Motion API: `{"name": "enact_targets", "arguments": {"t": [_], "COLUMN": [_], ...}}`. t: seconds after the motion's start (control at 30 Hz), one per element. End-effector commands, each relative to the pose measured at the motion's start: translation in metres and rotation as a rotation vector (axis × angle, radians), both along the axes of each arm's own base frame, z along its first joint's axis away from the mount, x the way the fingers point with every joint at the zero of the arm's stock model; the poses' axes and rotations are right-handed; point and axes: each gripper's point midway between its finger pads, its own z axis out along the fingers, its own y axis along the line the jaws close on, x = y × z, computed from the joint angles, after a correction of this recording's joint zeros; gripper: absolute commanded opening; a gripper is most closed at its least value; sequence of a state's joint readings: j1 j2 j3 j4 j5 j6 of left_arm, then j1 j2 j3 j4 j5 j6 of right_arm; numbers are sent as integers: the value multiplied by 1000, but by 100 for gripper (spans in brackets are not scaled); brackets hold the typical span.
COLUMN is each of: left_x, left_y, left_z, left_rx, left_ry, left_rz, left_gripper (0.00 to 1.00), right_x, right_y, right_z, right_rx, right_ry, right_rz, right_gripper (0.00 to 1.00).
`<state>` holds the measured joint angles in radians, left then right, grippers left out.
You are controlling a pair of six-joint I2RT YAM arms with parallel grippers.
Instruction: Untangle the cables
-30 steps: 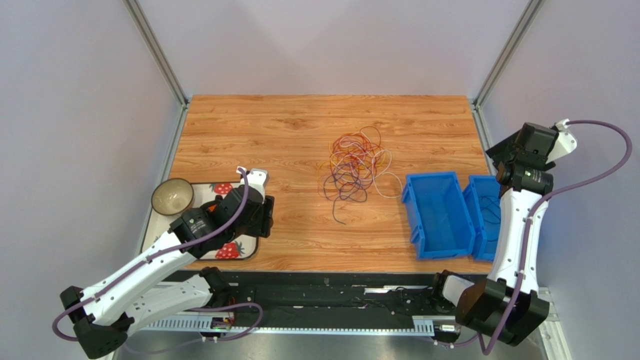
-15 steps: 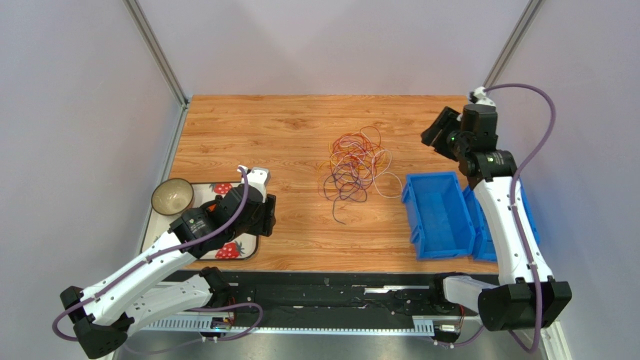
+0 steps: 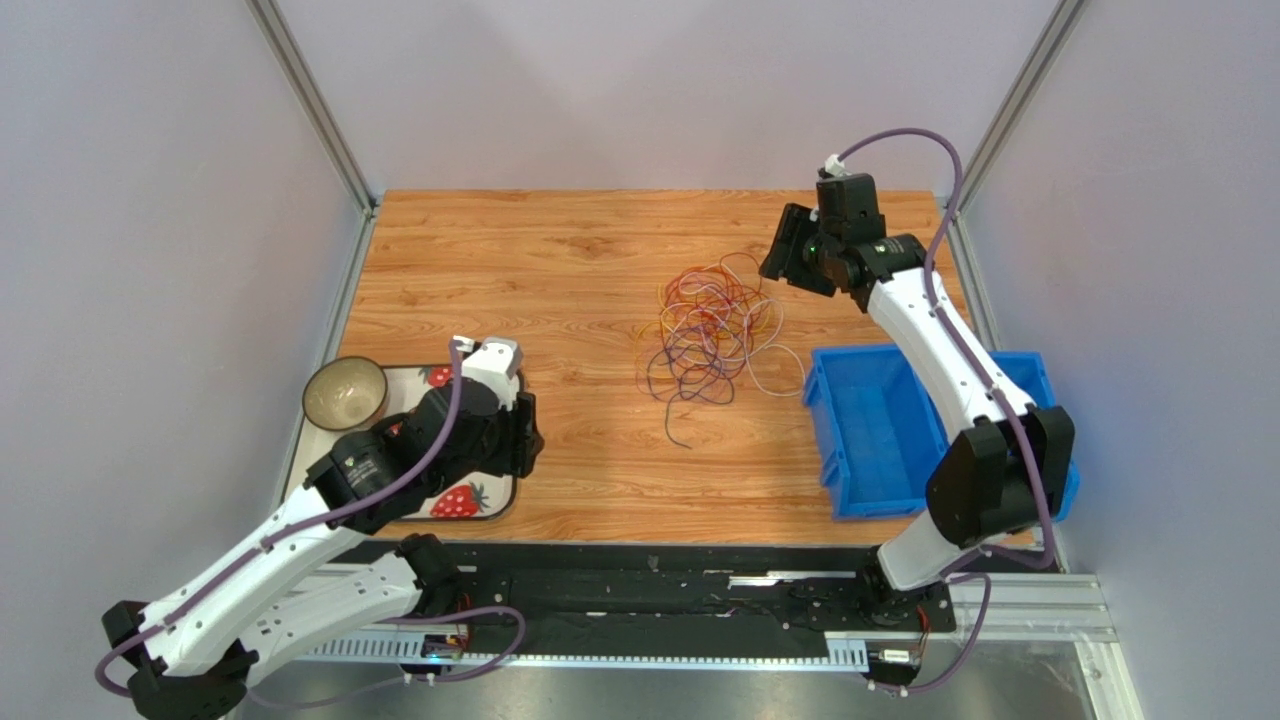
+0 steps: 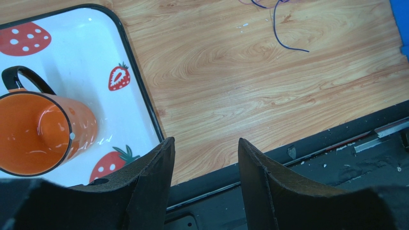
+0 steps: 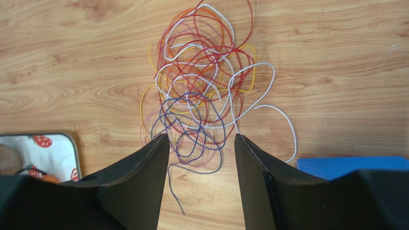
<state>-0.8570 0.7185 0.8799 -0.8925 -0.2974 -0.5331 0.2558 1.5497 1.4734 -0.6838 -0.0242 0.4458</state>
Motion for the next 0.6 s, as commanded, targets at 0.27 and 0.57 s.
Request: {"name": "enact_targets", "arguments": {"t": [0.27,0.57], "left_x": [-2,0], "left_y": [14,9], "left_z": [14,5], "left_rx": [-7,39], "left_ry": [-42,8], "left_rz": [38,31], "left_gripper": [60,58], "right_x": [53,89], "right_y": [14,37], "right_z": [-35,-57], "right_rx": [-42,-96], "right_ry": [79,88], "right_rz": [-84,-17], "right_gripper": [53,52]}}
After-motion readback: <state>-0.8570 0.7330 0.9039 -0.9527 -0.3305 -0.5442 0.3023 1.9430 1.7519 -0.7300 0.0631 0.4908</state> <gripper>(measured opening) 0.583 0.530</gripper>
